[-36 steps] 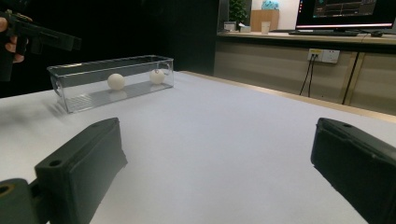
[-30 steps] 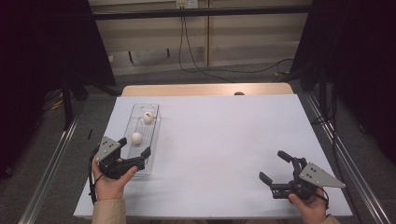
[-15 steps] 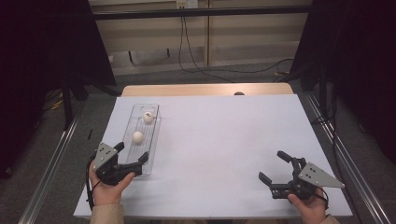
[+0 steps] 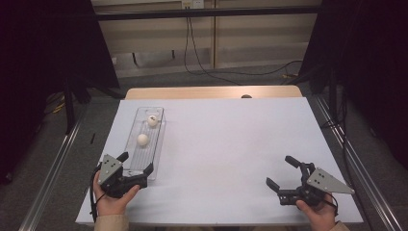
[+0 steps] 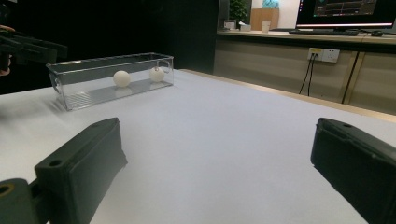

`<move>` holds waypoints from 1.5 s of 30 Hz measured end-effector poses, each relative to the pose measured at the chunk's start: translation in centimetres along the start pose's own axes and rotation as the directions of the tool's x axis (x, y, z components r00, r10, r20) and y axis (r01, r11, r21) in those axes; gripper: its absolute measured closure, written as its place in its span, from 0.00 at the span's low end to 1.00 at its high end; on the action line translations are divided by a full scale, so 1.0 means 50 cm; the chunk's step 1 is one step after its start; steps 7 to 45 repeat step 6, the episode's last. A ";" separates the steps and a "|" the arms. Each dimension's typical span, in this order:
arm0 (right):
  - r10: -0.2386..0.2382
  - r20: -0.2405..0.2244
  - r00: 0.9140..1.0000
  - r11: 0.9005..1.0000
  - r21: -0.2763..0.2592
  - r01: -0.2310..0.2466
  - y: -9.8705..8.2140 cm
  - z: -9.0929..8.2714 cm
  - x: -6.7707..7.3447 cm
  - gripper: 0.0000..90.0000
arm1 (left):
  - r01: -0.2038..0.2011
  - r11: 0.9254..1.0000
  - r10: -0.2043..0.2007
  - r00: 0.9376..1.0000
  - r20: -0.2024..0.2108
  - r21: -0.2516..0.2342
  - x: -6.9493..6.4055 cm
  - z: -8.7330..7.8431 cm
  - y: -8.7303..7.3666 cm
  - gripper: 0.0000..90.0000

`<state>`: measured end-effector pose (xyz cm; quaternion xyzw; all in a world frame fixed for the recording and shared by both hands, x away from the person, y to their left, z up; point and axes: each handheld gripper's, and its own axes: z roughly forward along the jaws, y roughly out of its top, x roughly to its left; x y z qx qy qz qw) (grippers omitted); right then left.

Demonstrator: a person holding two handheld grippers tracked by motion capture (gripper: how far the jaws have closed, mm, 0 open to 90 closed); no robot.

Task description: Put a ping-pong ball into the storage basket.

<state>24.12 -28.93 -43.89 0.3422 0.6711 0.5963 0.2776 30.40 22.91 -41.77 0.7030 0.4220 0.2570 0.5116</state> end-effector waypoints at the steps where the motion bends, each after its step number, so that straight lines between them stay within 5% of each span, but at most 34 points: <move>1: 0.000 0.000 1.000 1.000 0.000 0.000 0.000 0.000 0.000 0.02 | 0.010 1.000 -0.010 1.000 0.000 -0.008 0.001 -0.001 -0.002 0.04; 6: -0.008 -0.004 1.000 1.000 0.008 0.008 -0.002 0.001 0.001 0.02 | 0.044 0.999 -0.044 0.999 0.004 -0.021 0.007 -0.003 -0.011 0.04; 45: -0.008 -0.004 1.000 1.000 0.008 0.008 -0.002 0.001 0.001 0.02 | 0.044 0.999 -0.044 0.999 0.004 -0.021 0.007 -0.003 -0.011 0.04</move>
